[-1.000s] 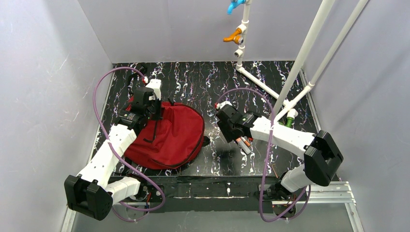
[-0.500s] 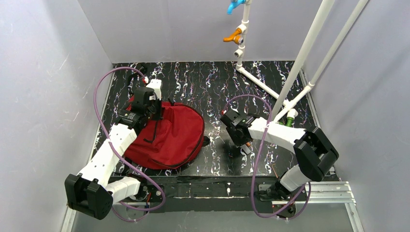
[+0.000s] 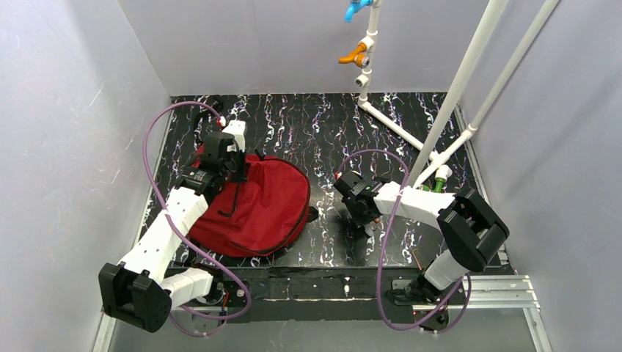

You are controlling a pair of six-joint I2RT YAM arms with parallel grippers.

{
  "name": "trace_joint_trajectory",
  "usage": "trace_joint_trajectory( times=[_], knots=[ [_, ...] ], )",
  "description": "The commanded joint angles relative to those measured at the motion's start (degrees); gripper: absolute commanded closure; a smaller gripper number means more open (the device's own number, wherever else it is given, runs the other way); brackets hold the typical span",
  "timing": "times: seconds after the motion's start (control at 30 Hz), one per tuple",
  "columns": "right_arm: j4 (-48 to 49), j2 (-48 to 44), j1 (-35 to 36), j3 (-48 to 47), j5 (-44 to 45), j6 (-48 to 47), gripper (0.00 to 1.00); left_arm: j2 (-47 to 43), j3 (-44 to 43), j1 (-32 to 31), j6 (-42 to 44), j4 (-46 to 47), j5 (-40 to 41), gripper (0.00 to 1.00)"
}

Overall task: Pack the student bag
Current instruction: Pick up the stationery from the center of the board, then place the stationery in the student bag.

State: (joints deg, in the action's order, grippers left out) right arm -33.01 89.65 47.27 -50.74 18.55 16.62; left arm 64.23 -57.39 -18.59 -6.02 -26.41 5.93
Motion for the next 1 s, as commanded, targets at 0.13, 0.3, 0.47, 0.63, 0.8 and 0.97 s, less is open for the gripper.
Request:
trace_joint_trajectory(
  times=[0.13,0.3,0.47,0.63,0.8,0.97],
  knots=[
    [2.4,0.3,0.1,0.7,-2.7,1.7,0.74,-0.3,-1.3,-1.0,-0.4,-0.4,-1.8,1.00],
    [1.3,-4.5,0.2,-3.2,-6.0,0.7,0.87,-0.2,-1.4,-1.0,-0.4,-0.3,-2.0,1.00],
    [11.4,-6.9,0.2,-5.9,-21.9,3.4,0.95,-0.2,-1.5,-1.0,-0.4,-0.4,-2.1,1.00],
    [36.0,1.8,1.5,-9.4,-45.9,17.1,0.98,-0.3,-1.3,-1.0,-0.4,-0.3,-1.7,1.00],
    [54.6,15.4,5.6,-18.4,-53.3,29.7,0.99,-0.3,-1.1,-1.2,-0.2,-0.4,-0.8,1.00],
    [76.1,25.8,7.8,-23.7,-51.8,45.3,0.99,-0.8,-1.2,-1.2,-0.2,-0.4,-0.6,1.00]
  ],
)
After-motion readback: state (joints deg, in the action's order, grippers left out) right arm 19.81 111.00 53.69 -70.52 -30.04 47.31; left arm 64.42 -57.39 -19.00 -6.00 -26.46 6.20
